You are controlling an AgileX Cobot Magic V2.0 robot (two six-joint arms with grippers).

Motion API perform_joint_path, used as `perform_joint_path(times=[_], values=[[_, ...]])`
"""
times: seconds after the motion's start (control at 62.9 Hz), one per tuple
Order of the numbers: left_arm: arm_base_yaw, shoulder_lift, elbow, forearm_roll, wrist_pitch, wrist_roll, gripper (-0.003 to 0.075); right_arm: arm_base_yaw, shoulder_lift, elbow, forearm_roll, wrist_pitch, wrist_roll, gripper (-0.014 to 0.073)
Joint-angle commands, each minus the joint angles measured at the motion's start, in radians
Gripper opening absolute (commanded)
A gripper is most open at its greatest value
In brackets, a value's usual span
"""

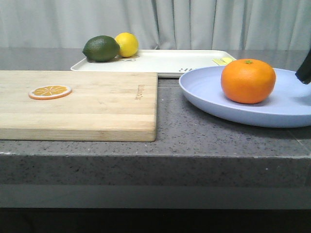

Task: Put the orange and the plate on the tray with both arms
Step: 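Grasp the blue plate rim nearest the right gripper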

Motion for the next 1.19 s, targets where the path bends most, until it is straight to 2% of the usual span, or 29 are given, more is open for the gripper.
perform_joint_path(times=[0.0, 0.064, 0.143, 0.366, 0.668, 1.081, 1.176], values=[[0.003, -0.001, -0.026, -0.012, -0.064, -0.010, 0.0659, -0.007, -0.024, -0.025, 0.042, -0.003, -0.016, 0.0459], [0.003, -0.001, -0.026, -0.012, -0.064, -0.010, 0.0659, -0.007, -0.023, -0.025, 0.042, -0.008, -0.016, 0.0348], [0.003, -0.001, -0.026, -0.012, -0.064, -0.010, 0.0659, -0.007, -0.023, -0.025, 0.042, -0.016, -0.016, 0.0262], [0.003, -0.001, -0.026, -0.012, -0.064, -0.010, 0.0659, -0.007, -0.023, -0.025, 0.042, -0.031, -0.016, 0.0159], [0.003, -0.001, -0.026, -0.012, -0.064, -0.010, 0.0659, -0.007, -0.023, -0.025, 0.042, -0.032, -0.011, -0.0065], [0.003, -0.001, -0.026, -0.012, -0.064, -0.010, 0.0659, -0.007, -0.023, -0.025, 0.042, -0.059, 0.009, -0.0067], [0.003, -0.001, -0.026, -0.012, -0.064, -0.010, 0.0659, -0.007, -0.027, -0.040, 0.069, -0.024, 0.031, -0.0067]])
